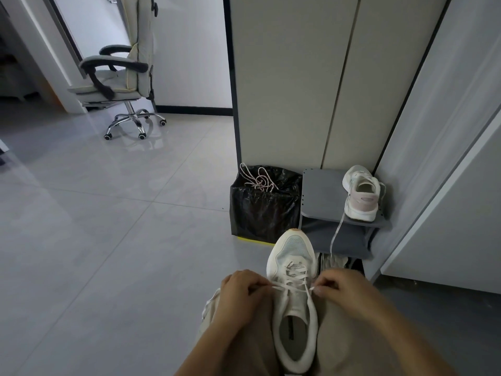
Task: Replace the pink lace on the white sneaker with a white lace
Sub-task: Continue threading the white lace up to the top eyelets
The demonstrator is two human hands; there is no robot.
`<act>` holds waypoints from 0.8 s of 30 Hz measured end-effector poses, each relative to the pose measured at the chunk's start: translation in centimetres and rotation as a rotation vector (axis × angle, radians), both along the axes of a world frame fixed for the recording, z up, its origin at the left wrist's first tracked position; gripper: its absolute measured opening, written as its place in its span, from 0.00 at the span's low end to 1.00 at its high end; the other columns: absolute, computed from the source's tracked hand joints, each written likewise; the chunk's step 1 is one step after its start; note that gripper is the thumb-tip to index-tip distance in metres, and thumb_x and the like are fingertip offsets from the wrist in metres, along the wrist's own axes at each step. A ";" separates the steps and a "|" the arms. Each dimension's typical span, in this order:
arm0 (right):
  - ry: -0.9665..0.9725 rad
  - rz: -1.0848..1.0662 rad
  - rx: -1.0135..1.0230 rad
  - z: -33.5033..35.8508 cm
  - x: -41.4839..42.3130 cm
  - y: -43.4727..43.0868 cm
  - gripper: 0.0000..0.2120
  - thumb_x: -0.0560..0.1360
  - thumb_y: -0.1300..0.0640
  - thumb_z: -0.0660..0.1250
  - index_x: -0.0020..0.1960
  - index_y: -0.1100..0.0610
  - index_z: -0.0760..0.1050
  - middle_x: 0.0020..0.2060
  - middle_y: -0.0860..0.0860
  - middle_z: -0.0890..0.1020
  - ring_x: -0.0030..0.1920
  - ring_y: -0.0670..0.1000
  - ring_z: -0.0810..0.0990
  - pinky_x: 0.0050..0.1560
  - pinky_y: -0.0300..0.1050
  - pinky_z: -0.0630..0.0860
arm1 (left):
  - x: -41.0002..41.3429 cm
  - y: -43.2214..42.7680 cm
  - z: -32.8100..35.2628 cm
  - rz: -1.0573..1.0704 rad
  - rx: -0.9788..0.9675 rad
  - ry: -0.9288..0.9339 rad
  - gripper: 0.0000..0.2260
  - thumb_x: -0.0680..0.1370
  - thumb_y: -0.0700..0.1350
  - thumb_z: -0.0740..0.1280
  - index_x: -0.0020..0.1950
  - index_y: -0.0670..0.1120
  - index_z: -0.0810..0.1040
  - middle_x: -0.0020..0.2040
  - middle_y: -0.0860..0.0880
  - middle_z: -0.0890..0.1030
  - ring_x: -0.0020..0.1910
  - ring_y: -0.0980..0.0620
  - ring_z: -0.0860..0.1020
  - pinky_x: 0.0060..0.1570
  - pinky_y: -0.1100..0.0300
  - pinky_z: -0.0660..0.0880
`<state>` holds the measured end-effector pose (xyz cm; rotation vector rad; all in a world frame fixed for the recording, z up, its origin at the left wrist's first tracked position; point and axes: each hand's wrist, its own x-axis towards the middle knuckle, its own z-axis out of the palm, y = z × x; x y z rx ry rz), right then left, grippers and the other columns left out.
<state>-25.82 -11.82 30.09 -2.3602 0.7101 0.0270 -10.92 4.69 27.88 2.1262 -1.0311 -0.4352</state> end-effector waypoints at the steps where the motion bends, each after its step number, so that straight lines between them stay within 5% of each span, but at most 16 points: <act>1: -0.024 -0.058 0.041 0.3 -0.8 -1.0 0.04 0.75 0.55 0.66 0.42 0.50 0.76 0.38 0.42 0.79 0.40 0.38 0.76 0.39 0.29 0.69 | 0.1 0.1 -0.2 0.014 -0.015 0.013 0.12 0.75 0.47 0.68 0.37 0.64 0.74 0.38 0.64 0.76 0.44 0.66 0.72 0.59 0.59 0.68; 6: -0.108 -0.657 -0.103 1.2 -7.8 -7.5 0.11 0.74 0.64 0.66 0.35 0.54 0.72 0.35 0.56 0.77 0.37 0.57 0.74 0.37 0.46 0.66 | -0.3 -0.2 -0.4 0.055 -0.041 -0.022 0.08 0.75 0.46 0.68 0.39 0.59 0.78 0.37 0.65 0.75 0.44 0.68 0.72 0.57 0.60 0.68; 8: -0.025 -0.701 -0.116 1.0 -8.6 -7.7 0.12 0.74 0.64 0.66 0.34 0.53 0.71 0.35 0.56 0.77 0.37 0.57 0.73 0.38 0.48 0.66 | -0.2 -0.4 -0.8 0.063 -0.041 -0.006 0.05 0.74 0.46 0.69 0.41 0.55 0.81 0.37 0.65 0.75 0.43 0.66 0.72 0.58 0.58 0.68; 10: 0.035 -0.592 -0.145 -0.2 -7.6 -6.8 0.10 0.73 0.63 0.67 0.36 0.51 0.73 0.38 0.56 0.78 0.36 0.54 0.75 0.38 0.49 0.70 | -0.3 -0.5 -0.8 0.061 -0.045 -0.007 0.05 0.74 0.46 0.69 0.40 0.58 0.80 0.38 0.65 0.76 0.44 0.65 0.73 0.59 0.57 0.68; 12: -0.015 -0.478 -0.166 -0.8 -5.8 -4.7 0.05 0.73 0.61 0.67 0.47 0.52 0.77 0.49 0.53 0.76 0.39 0.49 0.76 0.42 0.46 0.73 | -0.3 -0.6 -0.4 0.038 -0.035 -0.029 0.02 0.74 0.50 0.68 0.44 0.58 0.80 0.39 0.65 0.75 0.44 0.68 0.71 0.60 0.60 0.66; 15: -0.054 -0.190 -0.171 -1.2 -2.7 -1.9 0.16 0.74 0.59 0.67 0.62 0.50 0.73 0.55 0.43 0.67 0.49 0.41 0.71 0.50 0.33 0.67 | -0.2 -0.8 -0.3 -0.009 0.082 -0.099 0.09 0.77 0.55 0.63 0.51 0.56 0.81 0.44 0.64 0.75 0.45 0.69 0.68 0.62 0.63 0.61; 19: 0.005 0.076 -0.187 -1.1 0.4 0.6 0.10 0.74 0.52 0.66 0.56 0.47 0.76 0.46 0.36 0.71 0.53 0.41 0.69 0.50 0.31 0.64 | 0.0 -1.4 -0.7 -0.047 0.138 -0.159 0.10 0.77 0.55 0.61 0.51 0.56 0.80 0.50 0.60 0.79 0.54 0.60 0.70 0.60 0.63 0.55; 24: 0.021 0.131 -0.140 -0.4 0.3 0.6 0.03 0.76 0.51 0.64 0.45 0.47 0.76 0.39 0.38 0.74 0.43 0.37 0.72 0.42 0.30 0.66 | 0.2 -0.8 -1.6 -0.019 -0.028 -0.003 0.12 0.67 0.62 0.59 0.39 0.59 0.78 0.38 0.63 0.76 0.44 0.62 0.73 0.60 0.61 0.63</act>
